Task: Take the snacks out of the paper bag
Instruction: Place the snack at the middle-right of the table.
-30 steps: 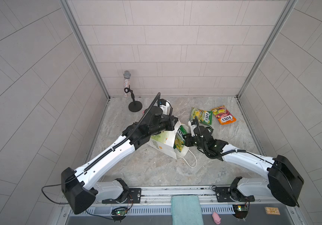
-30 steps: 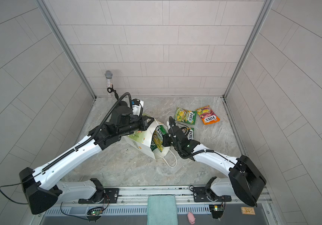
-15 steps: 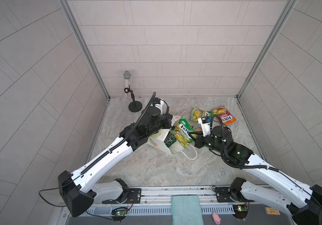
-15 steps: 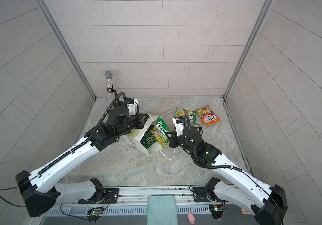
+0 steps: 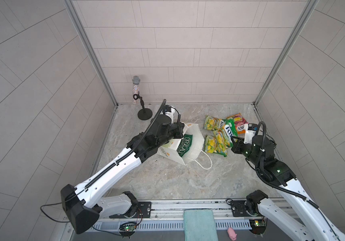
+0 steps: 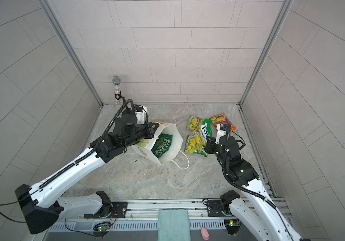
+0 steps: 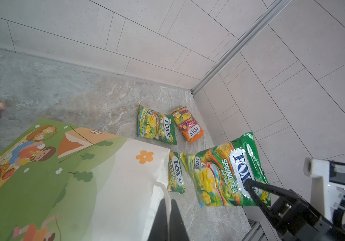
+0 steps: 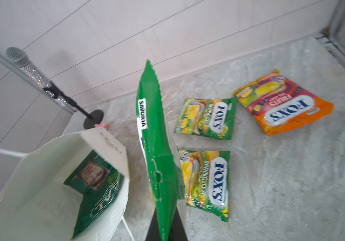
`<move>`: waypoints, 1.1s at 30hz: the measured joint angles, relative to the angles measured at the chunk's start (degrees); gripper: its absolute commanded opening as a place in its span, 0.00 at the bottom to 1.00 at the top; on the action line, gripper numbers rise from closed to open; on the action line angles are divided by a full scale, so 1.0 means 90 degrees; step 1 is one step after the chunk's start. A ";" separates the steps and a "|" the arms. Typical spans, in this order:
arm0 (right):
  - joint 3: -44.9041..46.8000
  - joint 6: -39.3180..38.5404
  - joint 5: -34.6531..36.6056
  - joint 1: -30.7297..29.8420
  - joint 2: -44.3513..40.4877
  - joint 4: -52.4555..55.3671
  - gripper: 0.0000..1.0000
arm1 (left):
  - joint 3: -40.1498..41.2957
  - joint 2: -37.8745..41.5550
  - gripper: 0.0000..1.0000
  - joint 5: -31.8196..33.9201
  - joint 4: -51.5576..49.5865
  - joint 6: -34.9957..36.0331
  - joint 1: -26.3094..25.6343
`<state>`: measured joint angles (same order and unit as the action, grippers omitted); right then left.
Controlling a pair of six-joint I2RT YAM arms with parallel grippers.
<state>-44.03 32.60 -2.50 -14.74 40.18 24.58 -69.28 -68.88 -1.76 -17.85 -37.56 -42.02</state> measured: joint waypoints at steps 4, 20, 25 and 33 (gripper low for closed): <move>0.0141 -0.0126 -0.0413 0.1394 0.0379 0.0056 0.00 | 0.0000 0.0007 0.00 -0.0100 0.0000 0.0002 0.0000; 0.0976 -0.0243 -0.2875 0.3842 0.2720 -0.1936 0.00 | 0.0000 0.0015 0.00 -0.0520 -0.0007 0.0131 0.0000; 0.1178 -0.0041 -0.3228 0.4211 0.3310 -0.2453 0.00 | 0.0000 0.0015 0.00 -0.0546 -0.0007 0.0155 0.0000; 0.1287 -0.0282 -0.2572 0.4340 0.3412 -0.2081 0.18 | 0.0000 0.0015 0.00 -0.0680 -0.0007 0.0158 0.0000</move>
<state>-32.45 30.06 -25.65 24.32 70.89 5.85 -69.28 -68.75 -7.88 -17.91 -36.14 -42.02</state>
